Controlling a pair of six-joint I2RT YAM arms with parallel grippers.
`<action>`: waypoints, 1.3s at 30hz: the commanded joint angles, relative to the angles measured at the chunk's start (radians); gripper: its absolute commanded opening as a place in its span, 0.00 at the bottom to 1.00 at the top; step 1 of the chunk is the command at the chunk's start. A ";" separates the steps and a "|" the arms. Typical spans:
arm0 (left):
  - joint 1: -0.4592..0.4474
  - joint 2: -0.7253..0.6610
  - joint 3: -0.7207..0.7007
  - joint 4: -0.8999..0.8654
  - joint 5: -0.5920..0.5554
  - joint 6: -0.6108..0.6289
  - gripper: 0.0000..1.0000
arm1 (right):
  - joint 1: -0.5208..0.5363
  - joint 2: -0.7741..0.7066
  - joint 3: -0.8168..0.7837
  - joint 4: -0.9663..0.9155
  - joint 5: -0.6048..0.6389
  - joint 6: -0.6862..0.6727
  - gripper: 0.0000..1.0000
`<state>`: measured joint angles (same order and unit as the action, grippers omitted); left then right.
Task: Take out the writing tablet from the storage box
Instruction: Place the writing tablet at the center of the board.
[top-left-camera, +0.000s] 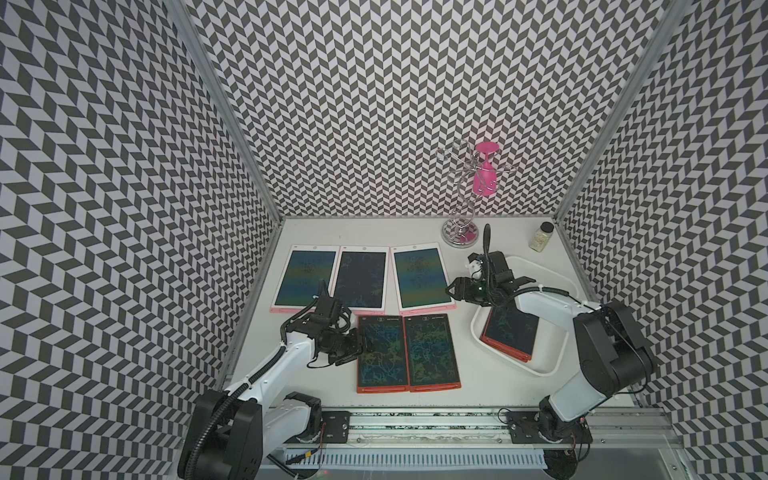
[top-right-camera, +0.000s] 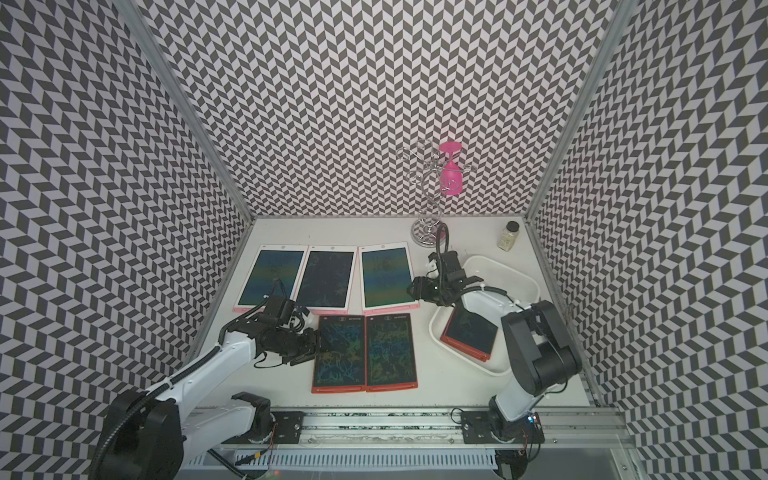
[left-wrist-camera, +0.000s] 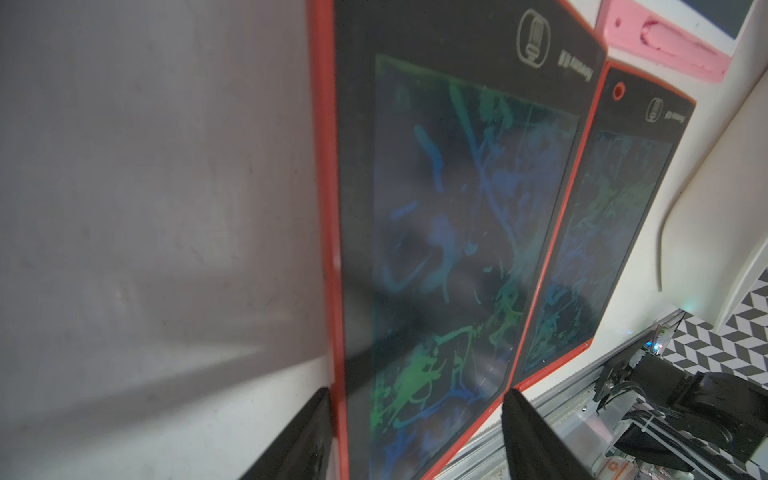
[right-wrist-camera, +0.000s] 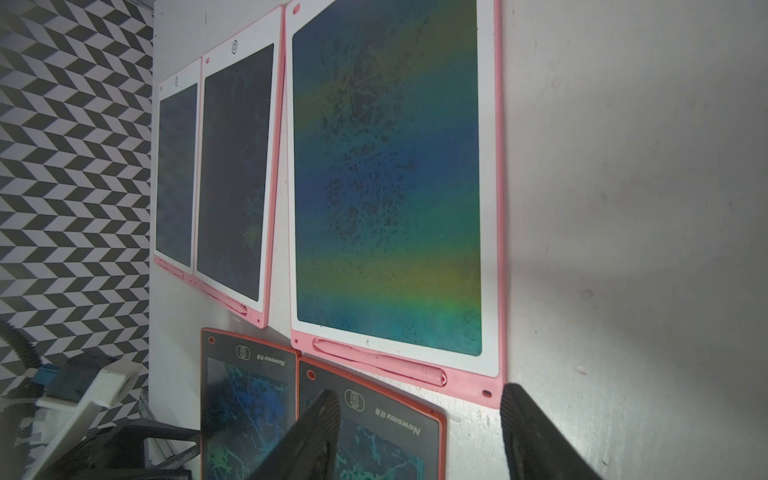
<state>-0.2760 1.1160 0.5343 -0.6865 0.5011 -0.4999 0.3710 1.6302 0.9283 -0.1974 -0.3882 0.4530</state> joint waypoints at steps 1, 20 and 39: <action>-0.025 0.006 0.020 -0.018 -0.018 -0.013 0.66 | 0.006 0.009 0.015 -0.003 0.028 -0.016 0.63; -0.034 -0.041 0.064 -0.010 -0.087 -0.062 0.81 | 0.018 -0.012 0.027 -0.026 0.055 -0.038 0.63; -0.494 0.336 0.547 0.362 -0.316 -0.161 0.76 | -0.344 -0.422 -0.140 -0.146 0.182 -0.026 0.62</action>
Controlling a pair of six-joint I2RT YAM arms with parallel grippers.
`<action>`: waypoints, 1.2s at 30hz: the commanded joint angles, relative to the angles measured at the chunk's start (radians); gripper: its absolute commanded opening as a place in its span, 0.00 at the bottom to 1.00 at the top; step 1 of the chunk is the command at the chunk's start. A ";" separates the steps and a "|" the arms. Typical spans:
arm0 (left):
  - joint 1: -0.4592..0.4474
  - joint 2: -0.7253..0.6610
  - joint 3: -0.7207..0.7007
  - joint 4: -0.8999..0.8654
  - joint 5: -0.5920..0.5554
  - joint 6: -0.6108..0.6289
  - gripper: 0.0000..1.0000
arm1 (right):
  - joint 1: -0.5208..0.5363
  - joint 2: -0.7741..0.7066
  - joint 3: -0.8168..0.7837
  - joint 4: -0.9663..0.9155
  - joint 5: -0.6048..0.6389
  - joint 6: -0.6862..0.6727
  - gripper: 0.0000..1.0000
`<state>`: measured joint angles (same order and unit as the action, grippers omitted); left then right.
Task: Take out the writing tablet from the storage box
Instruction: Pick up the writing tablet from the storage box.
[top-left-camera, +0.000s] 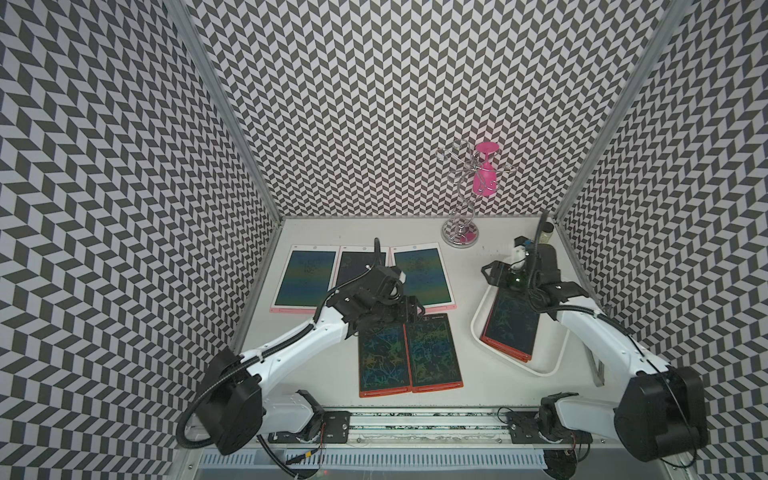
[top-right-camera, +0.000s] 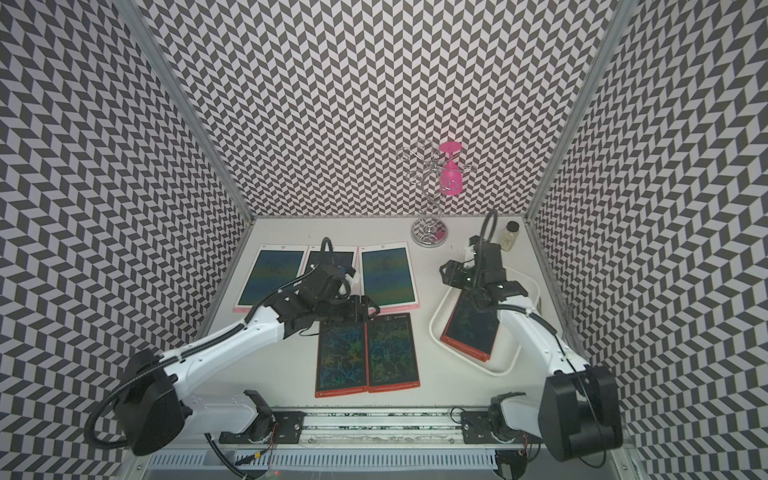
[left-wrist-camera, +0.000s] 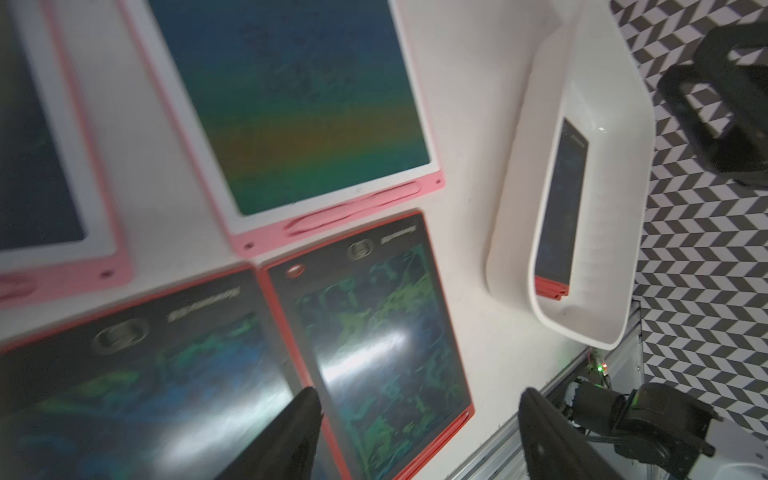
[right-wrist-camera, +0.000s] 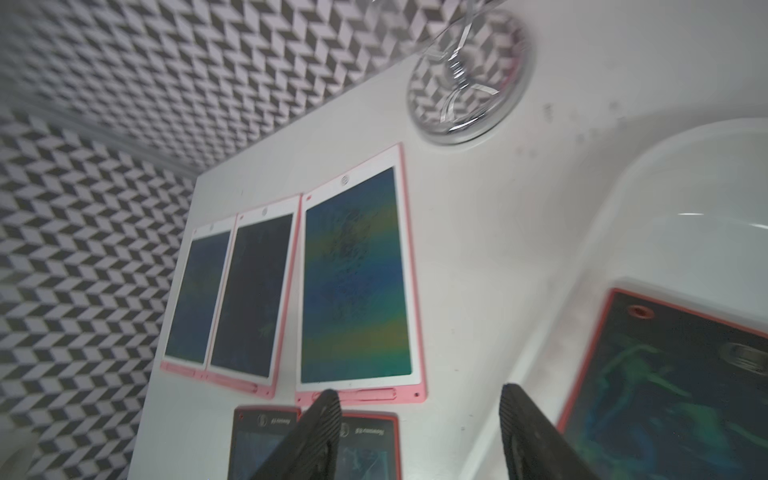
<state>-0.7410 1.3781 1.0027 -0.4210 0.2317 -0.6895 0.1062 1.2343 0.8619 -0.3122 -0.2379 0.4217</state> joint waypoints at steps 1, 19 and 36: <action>-0.039 0.124 0.115 0.118 -0.040 0.045 0.76 | -0.119 -0.037 -0.104 -0.025 0.036 0.004 0.62; -0.051 0.708 0.612 0.192 0.122 0.218 0.72 | -0.300 0.160 -0.140 -0.022 0.150 -0.002 0.62; -0.120 0.810 0.677 0.205 0.165 0.184 0.69 | -0.300 0.166 -0.194 -0.002 0.178 0.000 0.62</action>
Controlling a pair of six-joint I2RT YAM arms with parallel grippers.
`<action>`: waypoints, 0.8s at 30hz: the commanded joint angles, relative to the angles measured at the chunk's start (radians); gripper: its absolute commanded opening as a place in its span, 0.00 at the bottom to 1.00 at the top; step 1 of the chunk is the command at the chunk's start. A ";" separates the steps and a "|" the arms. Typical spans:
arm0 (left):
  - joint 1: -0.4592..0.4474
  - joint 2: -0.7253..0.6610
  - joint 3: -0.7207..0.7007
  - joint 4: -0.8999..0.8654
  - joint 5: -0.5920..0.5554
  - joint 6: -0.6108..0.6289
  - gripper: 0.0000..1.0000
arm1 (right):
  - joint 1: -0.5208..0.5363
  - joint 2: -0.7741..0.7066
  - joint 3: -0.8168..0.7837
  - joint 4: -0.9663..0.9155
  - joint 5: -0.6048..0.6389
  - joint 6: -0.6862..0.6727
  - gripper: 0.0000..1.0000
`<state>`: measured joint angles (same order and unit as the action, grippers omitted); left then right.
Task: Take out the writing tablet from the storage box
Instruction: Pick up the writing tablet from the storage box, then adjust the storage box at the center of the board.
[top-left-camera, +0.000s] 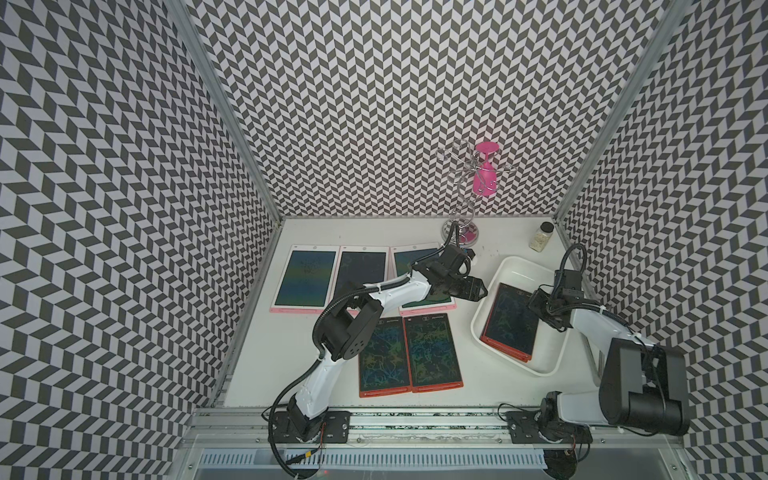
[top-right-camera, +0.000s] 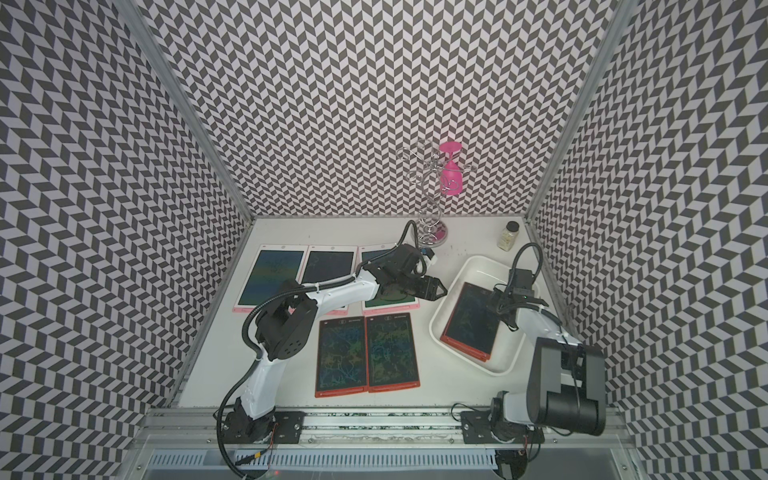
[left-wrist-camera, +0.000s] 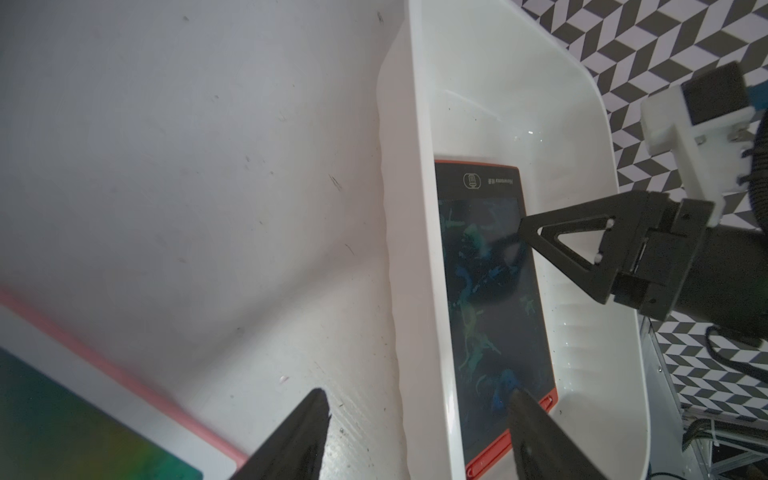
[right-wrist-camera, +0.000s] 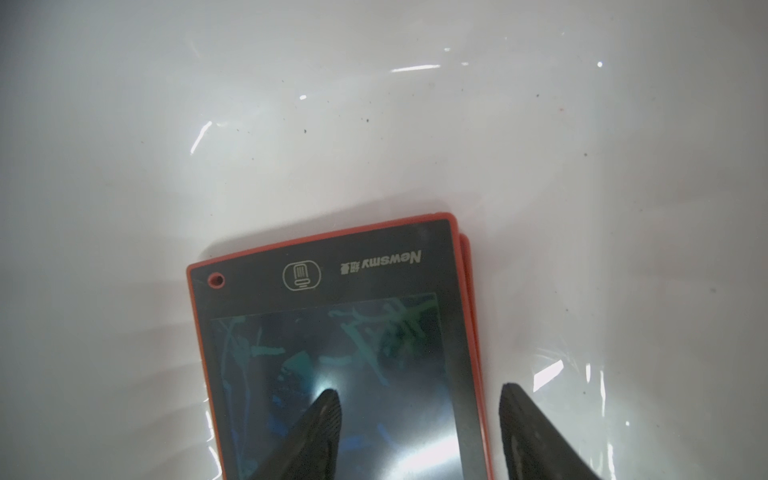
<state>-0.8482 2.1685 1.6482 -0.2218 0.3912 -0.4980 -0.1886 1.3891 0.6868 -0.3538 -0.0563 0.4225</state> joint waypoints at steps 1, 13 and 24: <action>-0.014 0.026 0.035 0.002 0.001 -0.008 0.69 | -0.005 0.015 -0.023 0.041 -0.005 -0.002 0.62; -0.031 0.061 0.059 -0.005 0.020 -0.032 0.54 | -0.006 -0.003 -0.044 0.052 -0.073 -0.008 0.61; -0.042 0.079 0.076 -0.014 0.028 -0.042 0.37 | -0.005 -0.014 -0.061 0.060 -0.157 -0.009 0.61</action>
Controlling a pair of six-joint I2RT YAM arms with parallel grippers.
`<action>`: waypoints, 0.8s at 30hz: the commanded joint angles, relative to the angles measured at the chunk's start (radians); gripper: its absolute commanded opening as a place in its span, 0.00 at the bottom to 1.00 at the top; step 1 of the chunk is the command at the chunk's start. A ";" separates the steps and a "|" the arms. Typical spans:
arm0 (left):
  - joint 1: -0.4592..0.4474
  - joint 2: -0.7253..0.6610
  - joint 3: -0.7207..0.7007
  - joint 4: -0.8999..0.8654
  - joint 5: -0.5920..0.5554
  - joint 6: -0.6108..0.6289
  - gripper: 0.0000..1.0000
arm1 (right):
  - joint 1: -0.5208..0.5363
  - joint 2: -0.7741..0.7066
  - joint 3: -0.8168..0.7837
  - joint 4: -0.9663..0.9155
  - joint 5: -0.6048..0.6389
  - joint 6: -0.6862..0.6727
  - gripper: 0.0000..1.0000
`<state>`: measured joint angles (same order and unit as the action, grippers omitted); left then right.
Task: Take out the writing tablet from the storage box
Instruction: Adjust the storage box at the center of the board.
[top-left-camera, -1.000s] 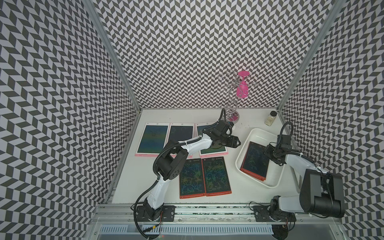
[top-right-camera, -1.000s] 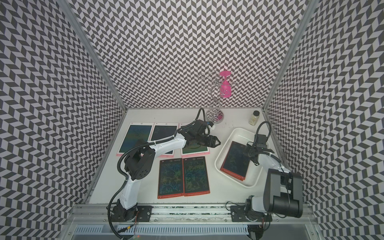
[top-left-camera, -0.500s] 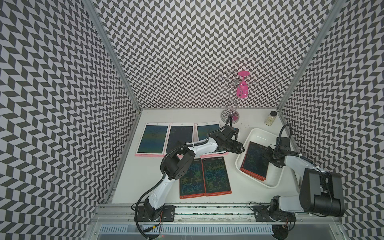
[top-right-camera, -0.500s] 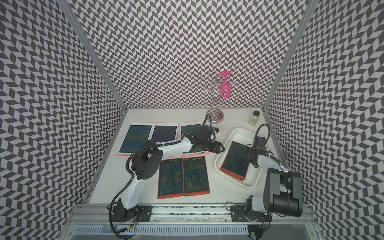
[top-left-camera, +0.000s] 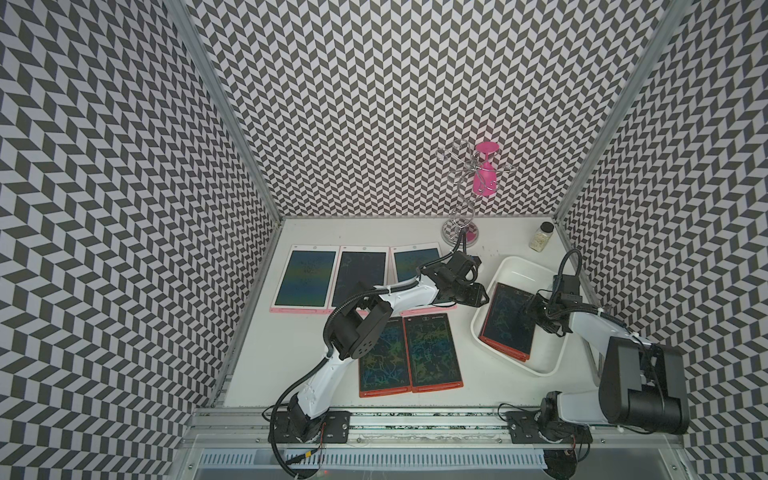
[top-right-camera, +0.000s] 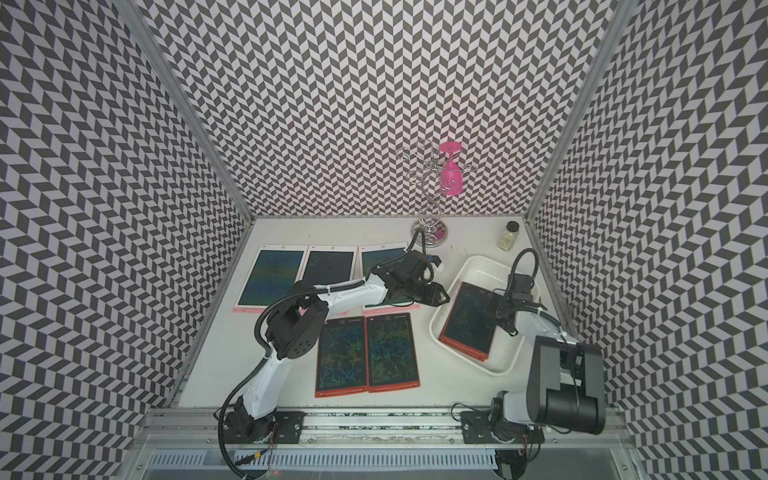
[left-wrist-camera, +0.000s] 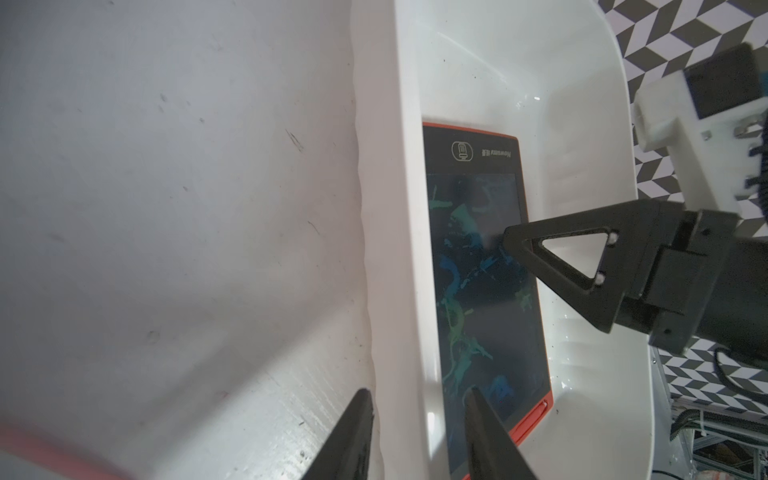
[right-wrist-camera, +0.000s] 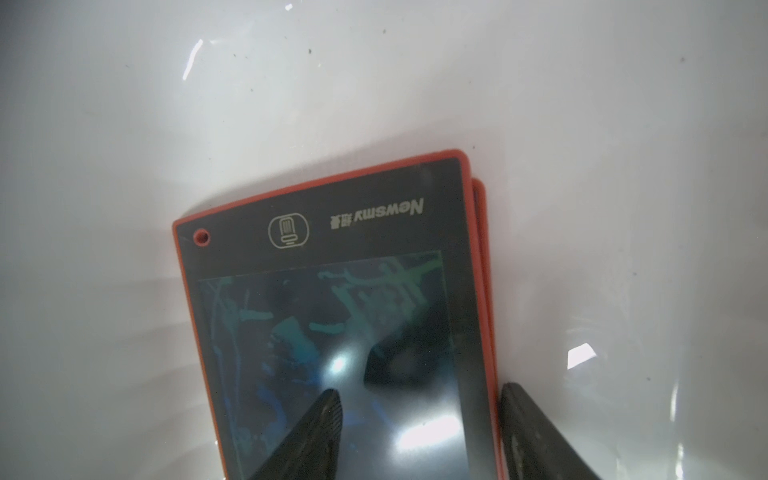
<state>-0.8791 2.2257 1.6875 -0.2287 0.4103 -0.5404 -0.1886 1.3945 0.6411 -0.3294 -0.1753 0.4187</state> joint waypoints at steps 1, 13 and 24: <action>-0.013 0.027 0.042 -0.011 0.009 0.000 0.36 | -0.005 -0.019 -0.014 0.033 -0.038 -0.005 0.61; -0.032 0.059 0.089 -0.032 0.025 -0.008 0.32 | -0.004 -0.065 0.009 0.000 -0.127 -0.011 0.61; -0.032 0.060 0.089 -0.025 0.042 -0.015 0.30 | -0.004 0.007 -0.014 0.065 -0.165 -0.023 0.60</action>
<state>-0.8963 2.2665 1.7470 -0.2634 0.4149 -0.5503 -0.1936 1.3766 0.6392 -0.3416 -0.2745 0.4072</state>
